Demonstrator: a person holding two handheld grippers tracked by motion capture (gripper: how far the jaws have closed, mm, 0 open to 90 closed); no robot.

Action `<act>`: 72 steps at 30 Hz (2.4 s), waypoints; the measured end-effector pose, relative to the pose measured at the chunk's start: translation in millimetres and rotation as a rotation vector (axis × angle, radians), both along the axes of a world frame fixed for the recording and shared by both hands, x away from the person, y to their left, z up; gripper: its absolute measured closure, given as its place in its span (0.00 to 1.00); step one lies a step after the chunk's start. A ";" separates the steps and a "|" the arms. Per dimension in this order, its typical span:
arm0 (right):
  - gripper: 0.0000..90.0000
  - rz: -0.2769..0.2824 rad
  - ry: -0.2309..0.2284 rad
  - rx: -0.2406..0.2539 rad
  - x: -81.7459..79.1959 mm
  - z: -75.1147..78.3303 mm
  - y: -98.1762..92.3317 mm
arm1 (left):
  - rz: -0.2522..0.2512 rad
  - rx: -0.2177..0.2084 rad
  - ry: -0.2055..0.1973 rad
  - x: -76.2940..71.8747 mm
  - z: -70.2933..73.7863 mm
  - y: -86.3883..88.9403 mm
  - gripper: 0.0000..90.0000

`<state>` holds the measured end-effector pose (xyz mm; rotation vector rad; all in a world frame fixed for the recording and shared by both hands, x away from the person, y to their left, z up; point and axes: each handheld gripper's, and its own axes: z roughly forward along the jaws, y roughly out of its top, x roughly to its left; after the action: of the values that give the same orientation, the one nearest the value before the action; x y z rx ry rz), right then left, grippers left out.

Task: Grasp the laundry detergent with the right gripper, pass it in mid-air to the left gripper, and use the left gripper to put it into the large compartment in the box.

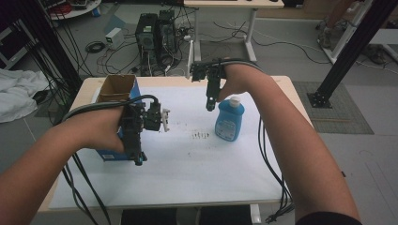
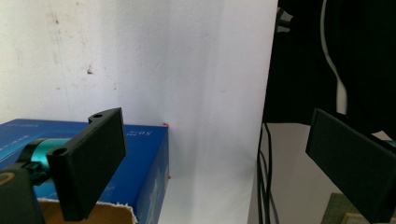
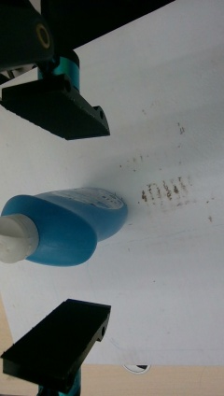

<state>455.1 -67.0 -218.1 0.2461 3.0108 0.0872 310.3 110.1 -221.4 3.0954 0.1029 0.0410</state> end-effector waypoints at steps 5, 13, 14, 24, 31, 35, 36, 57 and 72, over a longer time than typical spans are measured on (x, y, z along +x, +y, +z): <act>0.13 -0.011 0.017 0.017 0.9 -7.2 -0.5 | 0.003 -0.012 0.006 0.8 -7.1 2.0 0.06; 0.13 -0.033 0.051 0.184 -2.4 -9.2 -8.0 | -0.006 -0.019 0.008 3.3 -13.7 0.2 0.06; 0.13 -0.035 0.054 0.206 -2.6 -9.1 -8.8 | -0.007 -0.021 0.005 3.2 -14.2 0.1 0.06; 0.13 -0.053 0.020 0.457 -4.0 -9.8 -14.7 | -0.012 -0.032 -0.004 -0.9 -14.9 2.6 0.06; 0.13 -0.145 -0.115 0.596 5.2 -4.4 -18.2 | -0.001 -0.037 -0.005 -3.5 -15.9 8.5 0.06; 0.13 -0.226 -0.181 0.651 17.0 -1.6 -27.4 | 0.005 -0.033 -0.006 -3.6 -16.4 12.3 0.06; 0.13 -0.256 -0.192 0.652 21.1 -1.3 -31.6 | 0.008 -0.034 -0.006 -3.8 -16.4 12.9 0.06; 0.13 -0.475 -0.261 0.791 15.4 -12.5 -171.0 | -0.035 -0.035 0.003 1.2 -18.7 -13.5 0.06; 0.13 -0.485 -0.223 0.812 -50.3 -79.6 -256.2 | -0.026 -0.028 -0.002 -4.1 -19.1 -4.6 0.06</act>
<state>404.9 -323.2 -297.7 0.9383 2.4429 1.1834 306.2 105.5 -240.5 3.0680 0.0625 0.0406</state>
